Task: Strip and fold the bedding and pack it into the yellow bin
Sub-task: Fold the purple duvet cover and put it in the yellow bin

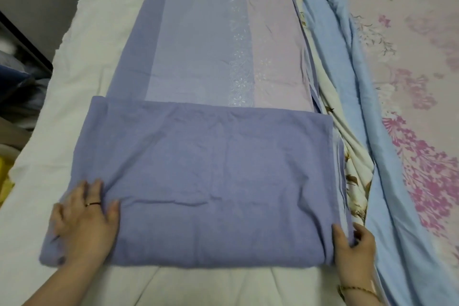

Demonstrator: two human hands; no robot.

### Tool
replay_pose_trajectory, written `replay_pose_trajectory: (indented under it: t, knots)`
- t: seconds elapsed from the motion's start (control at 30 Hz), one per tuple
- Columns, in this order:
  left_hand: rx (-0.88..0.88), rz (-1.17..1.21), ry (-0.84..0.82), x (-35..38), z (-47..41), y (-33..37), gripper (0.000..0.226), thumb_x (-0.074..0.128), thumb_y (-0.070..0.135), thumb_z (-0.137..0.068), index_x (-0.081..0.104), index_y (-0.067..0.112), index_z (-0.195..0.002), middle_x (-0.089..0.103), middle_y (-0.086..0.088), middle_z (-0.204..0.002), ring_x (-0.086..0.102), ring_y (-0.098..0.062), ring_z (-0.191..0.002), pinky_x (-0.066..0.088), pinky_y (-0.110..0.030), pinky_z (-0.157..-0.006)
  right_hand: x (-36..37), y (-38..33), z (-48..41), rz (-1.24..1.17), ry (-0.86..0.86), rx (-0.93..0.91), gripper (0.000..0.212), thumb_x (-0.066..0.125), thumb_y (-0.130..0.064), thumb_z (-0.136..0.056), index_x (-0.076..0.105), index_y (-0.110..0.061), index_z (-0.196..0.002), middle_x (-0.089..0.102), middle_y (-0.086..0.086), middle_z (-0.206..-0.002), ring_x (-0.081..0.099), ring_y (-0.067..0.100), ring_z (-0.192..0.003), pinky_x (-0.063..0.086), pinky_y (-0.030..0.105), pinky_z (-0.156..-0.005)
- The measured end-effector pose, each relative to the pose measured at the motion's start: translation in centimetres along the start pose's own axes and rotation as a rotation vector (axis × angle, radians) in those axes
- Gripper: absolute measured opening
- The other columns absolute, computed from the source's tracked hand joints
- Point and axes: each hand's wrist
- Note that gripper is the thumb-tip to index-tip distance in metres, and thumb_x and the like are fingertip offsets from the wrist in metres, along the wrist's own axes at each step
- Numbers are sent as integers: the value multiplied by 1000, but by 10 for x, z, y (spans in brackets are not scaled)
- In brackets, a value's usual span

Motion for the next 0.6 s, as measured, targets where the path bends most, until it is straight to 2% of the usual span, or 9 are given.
replay_pose_trajectory:
  t: [0.1,0.17,0.23,0.33,0.37,0.43,0.5,0.53,0.6]
  knots:
    - [412,37,-73,26,51,49,59,21,51,-93,51,7,-119,61,-28,-116,44,-33,-109,15,-38,-106,-11,14,11,-75,48,43,22,64,-15,-84,51,-1,-96,52,13,-98,47,25,-86,32,28,-73]
    - [543,-16,-224,49,82,77,63,6,54,-95,47,13,-120,65,-21,-113,40,-25,-109,12,-31,-108,-16,24,20,-79,13,20,27,67,-22,-80,53,2,-82,52,13,-87,47,30,-80,31,29,-69]
    - [533,-83,-367,68,100,90,72,3,54,-95,56,11,-118,66,-19,-112,39,-24,-111,14,-34,-105,-18,30,24,-78,-76,6,26,63,-24,-80,57,0,-73,55,12,-79,48,30,-78,31,28,-64]
    - [510,-118,-397,80,109,95,80,4,55,-95,65,7,-113,65,-21,-115,38,-27,-114,0,-26,-110,-28,35,19,-63,-120,-3,12,53,-3,-89,58,-6,-79,57,9,-85,48,22,-83,28,22,-67]
    - [497,-120,-387,80,108,95,80,4,55,-95,65,7,-113,64,-21,-115,40,-28,-115,0,-26,-110,-31,37,16,-73,-83,-25,12,51,-2,-90,57,-7,-82,57,7,-87,48,22,-84,27,21,-67]
    - [484,-140,-388,82,108,95,79,5,55,-95,66,7,-113,64,-21,-115,47,-30,-114,10,-31,-106,-37,38,14,-128,54,-28,7,52,-5,-90,54,-10,-86,54,6,-87,49,24,-86,29,22,-72]
    - [466,-165,-409,85,110,97,80,5,55,-95,66,6,-113,64,-22,-114,49,-31,-112,21,-37,-96,-41,38,18,-180,195,-99,11,60,-16,-84,53,-23,-82,53,-3,-82,50,19,-80,35,19,-70]
    - [454,-166,-423,85,110,98,81,5,56,-94,66,6,-113,64,-22,-115,52,-33,-111,22,-38,-93,-41,39,21,-177,175,-165,14,60,-21,-79,53,-34,-76,54,-12,-76,51,9,-75,35,10,-65]
    - [416,-124,-391,81,108,99,92,-4,65,-88,61,8,-121,57,-21,-127,52,-35,-118,18,-38,-98,-38,42,25,-140,-16,-207,26,63,-19,-78,57,-42,-69,59,-17,-70,53,-5,-70,37,3,-64]
Point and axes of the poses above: each hand's wrist, its own z-axis away from the middle knuckle, its own x-axis out of the palm, y = z × x
